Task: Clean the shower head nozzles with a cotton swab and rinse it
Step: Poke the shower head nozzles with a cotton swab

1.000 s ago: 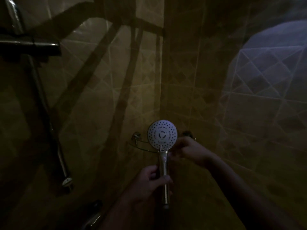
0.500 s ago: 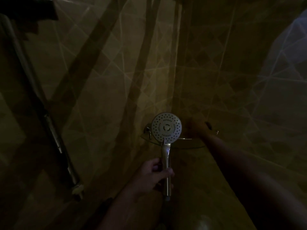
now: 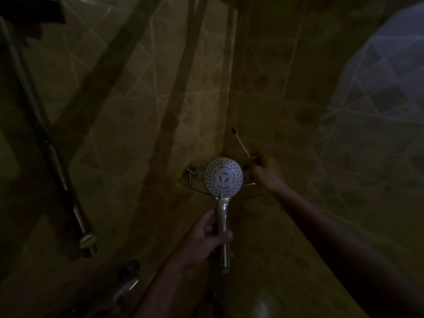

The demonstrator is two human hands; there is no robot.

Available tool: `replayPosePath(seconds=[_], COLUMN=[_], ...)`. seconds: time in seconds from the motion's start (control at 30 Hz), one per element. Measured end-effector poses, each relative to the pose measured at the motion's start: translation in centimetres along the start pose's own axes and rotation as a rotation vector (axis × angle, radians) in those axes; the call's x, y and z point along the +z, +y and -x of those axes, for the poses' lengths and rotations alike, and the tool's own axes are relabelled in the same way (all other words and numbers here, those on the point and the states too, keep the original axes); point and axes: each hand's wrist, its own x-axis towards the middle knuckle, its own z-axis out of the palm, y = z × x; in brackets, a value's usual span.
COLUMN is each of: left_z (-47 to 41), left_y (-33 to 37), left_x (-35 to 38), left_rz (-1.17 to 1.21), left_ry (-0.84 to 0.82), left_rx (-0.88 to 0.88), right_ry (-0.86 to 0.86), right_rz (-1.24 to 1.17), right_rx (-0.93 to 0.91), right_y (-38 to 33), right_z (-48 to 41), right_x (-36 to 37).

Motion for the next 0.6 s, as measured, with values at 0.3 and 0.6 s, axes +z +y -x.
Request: replayPosePath(seconds=[0.3, 0.6], left_z=[1.8, 6.6], left_y=[-5.8, -9.1], left_x=[10.1, 19.6], left_rz=[0.141, 0.008], left_ry=[0.081, 0.113], left_rx=[-0.08, -0.169], right_ry=[-0.075, -0.134], right_rz=[0.199, 0.47], right_rx=[-0.103, -0.163], right_y=[4.1, 9.9], right_z=[13.8, 23.6], right_x=[-10.4, -15.8])
